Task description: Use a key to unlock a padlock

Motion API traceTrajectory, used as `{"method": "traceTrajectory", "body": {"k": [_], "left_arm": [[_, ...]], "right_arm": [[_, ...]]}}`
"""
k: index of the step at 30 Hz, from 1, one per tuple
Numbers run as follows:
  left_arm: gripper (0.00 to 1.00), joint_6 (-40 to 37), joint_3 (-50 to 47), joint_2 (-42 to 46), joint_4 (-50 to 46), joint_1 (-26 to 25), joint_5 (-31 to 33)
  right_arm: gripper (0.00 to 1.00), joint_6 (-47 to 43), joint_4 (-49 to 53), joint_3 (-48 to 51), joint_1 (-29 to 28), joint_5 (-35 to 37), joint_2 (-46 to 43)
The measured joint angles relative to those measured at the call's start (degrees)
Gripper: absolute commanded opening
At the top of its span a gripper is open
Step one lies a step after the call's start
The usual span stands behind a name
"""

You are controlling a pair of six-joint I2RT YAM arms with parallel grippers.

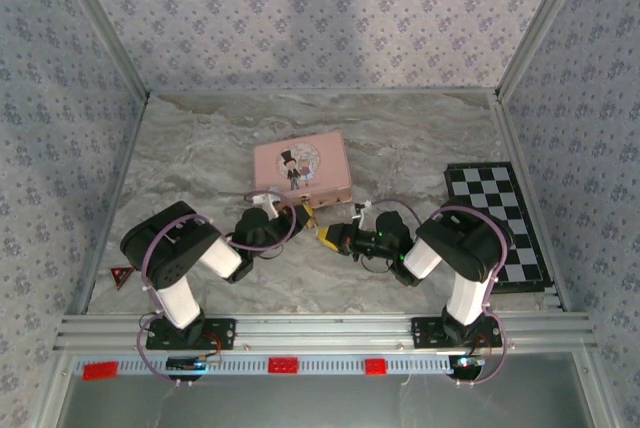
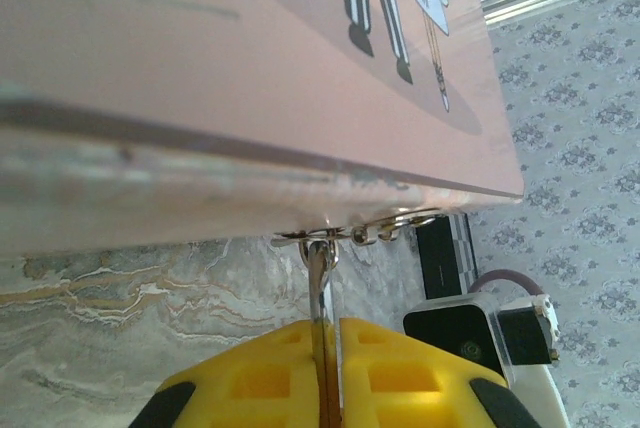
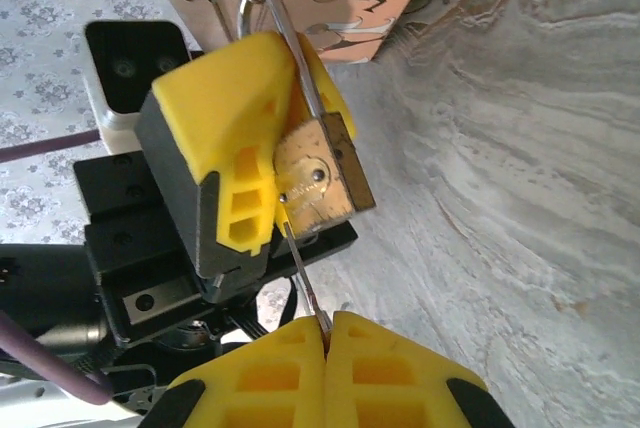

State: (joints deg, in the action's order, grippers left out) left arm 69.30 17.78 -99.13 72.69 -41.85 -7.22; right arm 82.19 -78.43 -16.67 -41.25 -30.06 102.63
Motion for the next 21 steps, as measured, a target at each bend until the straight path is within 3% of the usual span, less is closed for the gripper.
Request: {"method": "traceTrajectory", "body": {"k": [21], "left_arm": [[0.00,1.9,-0.3,0.0,1.3,0.3,0.8]], "right_arm": [[0.00,1.0,-0.1,-2.0,-2.3,-0.4,1.7]]}}
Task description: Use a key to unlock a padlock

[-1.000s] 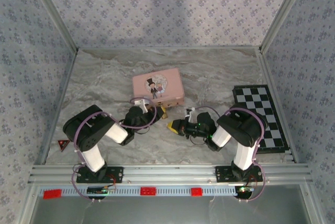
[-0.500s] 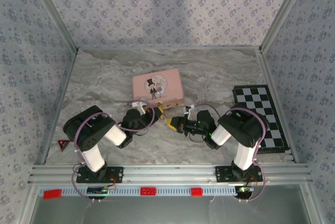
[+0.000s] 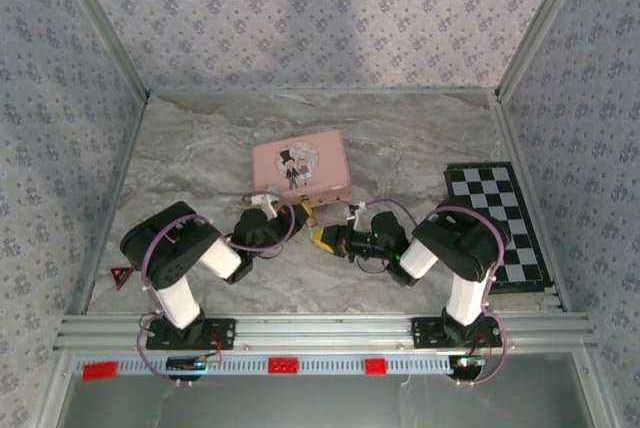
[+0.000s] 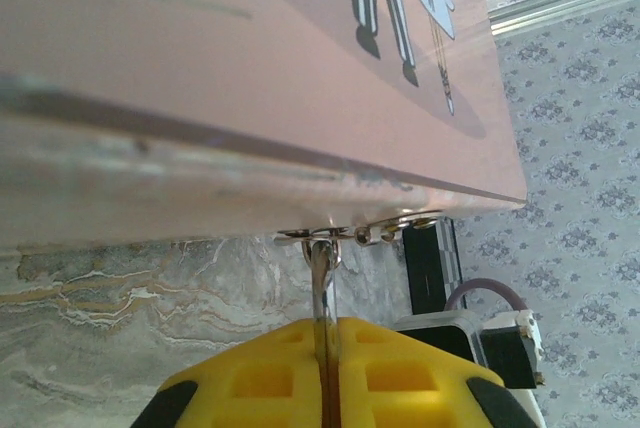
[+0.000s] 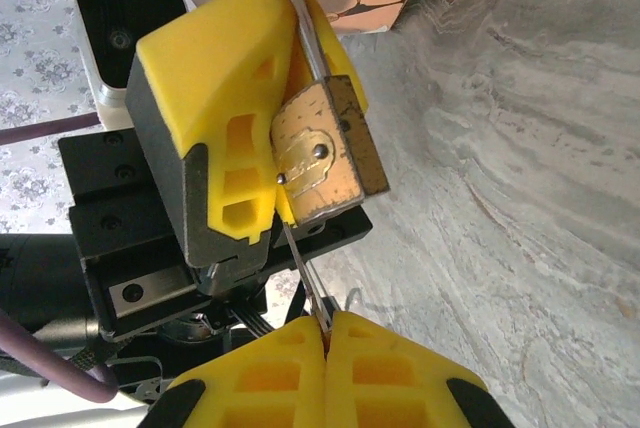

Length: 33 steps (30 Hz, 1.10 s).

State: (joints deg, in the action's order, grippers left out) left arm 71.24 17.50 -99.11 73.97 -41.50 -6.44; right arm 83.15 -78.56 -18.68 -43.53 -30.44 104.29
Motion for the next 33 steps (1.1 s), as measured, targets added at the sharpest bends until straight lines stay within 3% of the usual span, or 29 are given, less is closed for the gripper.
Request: {"method": "traceTrajectory", "body": {"k": [33], "left_arm": [[0.00,2.8,-0.4,1.0,0.3,1.5,0.1]], "right_arm": [[0.00,0.0,-0.8,-0.2,0.2,-0.1,0.3]]}}
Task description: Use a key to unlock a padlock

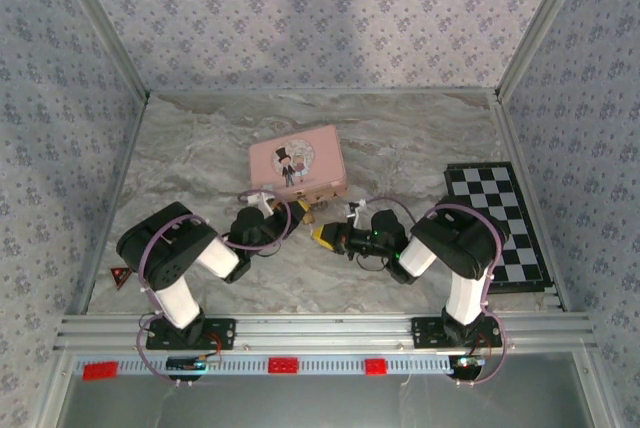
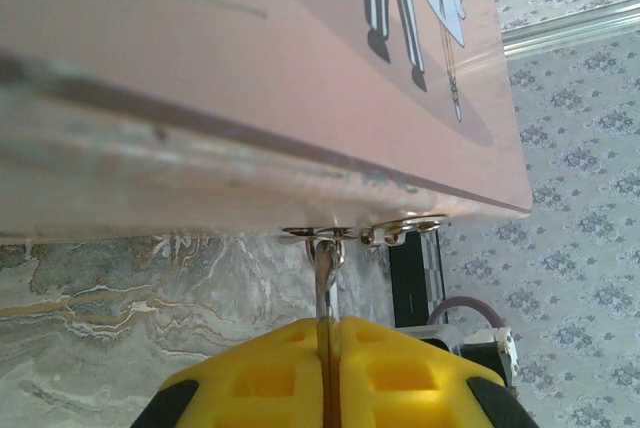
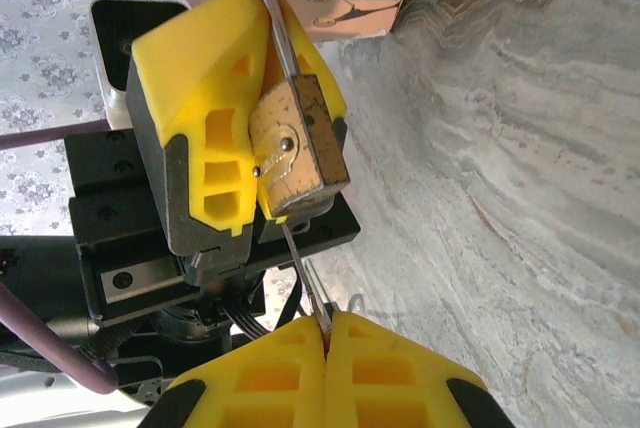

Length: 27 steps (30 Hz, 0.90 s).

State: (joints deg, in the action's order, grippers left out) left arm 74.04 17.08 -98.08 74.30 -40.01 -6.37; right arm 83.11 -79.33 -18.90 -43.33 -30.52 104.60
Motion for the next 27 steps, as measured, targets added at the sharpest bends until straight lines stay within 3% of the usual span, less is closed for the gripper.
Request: {"method": "traceTrajectory", "body": {"k": [27], "left_arm": [[0.00,3.0,-1.4,1.8,-1.2,-0.3,3.5]], "right_arm": [[0.00,0.0,0.1,0.1,0.6,0.1,0.2]]}}
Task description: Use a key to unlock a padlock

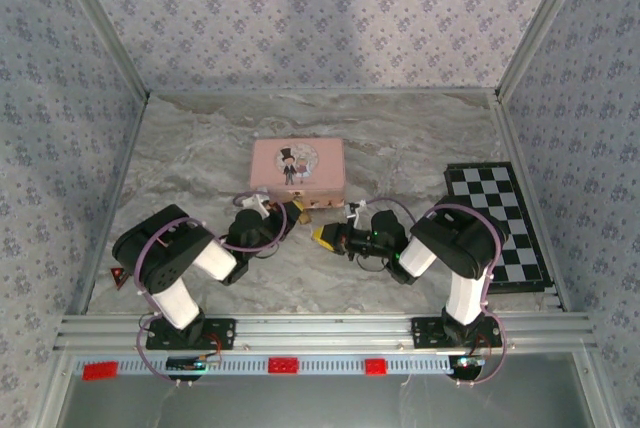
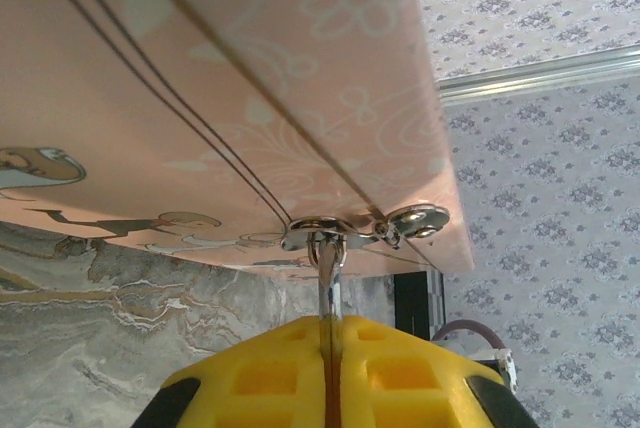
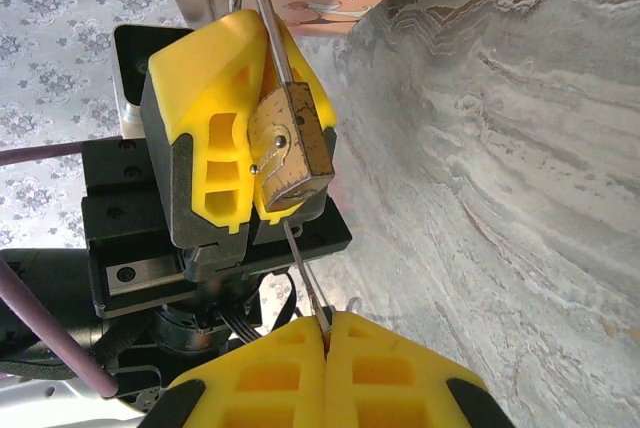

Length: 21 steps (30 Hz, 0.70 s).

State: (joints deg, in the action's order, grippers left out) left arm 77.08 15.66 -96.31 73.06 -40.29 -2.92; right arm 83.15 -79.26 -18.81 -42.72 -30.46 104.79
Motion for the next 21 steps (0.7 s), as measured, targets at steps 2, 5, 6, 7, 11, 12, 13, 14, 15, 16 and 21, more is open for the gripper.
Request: {"method": "traceTrajectory", "body": {"k": [2,5,6,7,11,12,13,14,15,16,21], "left_arm": [[0.00,0.0,0.0,0.1,0.0,0.0,0.0],[0.00,0.2,0.0,0.2,0.0,0.0,0.0],[0.00,0.2,0.0,0.2,0.0,0.0,0.0],[0.00,0.4,0.0,0.2,0.0,0.0,0.0],[0.00,0.5,0.0,0.2,0.0,0.0,0.0],[0.00,0.5,0.0,0.2,0.0,0.0,0.0],[0.00,0.6,0.0,0.2,0.0,-0.1,0.1],[0.00,0.6,0.0,0.2,0.0,-0.2,0.3],[0.00,0.6,0.0,0.2,0.0,-0.2,0.3],[0.00,0.6,0.0,0.2,0.0,-0.3,0.3],[0.00,0.6,0.0,0.2,0.0,-0.6,0.5]], "right_arm": [[0.00,0.0,0.0,0.0,0.0,0.0,0.0],[0.00,0.0,0.0,-0.2,0.0,0.0,0.2],[0.00,0.0,0.0,-0.3,0.0,0.0,0.3],[0.00,0.0,0.0,-0.5,0.0,0.0,0.4],[0.00,0.1,0.0,-0.9,0.0,-0.1,0.5],[0.00,0.1,0.0,-0.9,0.1,-0.2,0.5],[0.00,0.2,0.0,-1.0,0.1,-0.3,0.5],[0.00,0.3,0.0,-1.1,0.2,-0.4,0.5],[0.00,0.5,0.0,-1.1,0.2,-0.5,0.6],[0.00,0.5,0.0,-1.2,0.2,-0.5,0.7],[0.00,0.9,0.1,-1.6,0.3,-0.5,1.5]]}}
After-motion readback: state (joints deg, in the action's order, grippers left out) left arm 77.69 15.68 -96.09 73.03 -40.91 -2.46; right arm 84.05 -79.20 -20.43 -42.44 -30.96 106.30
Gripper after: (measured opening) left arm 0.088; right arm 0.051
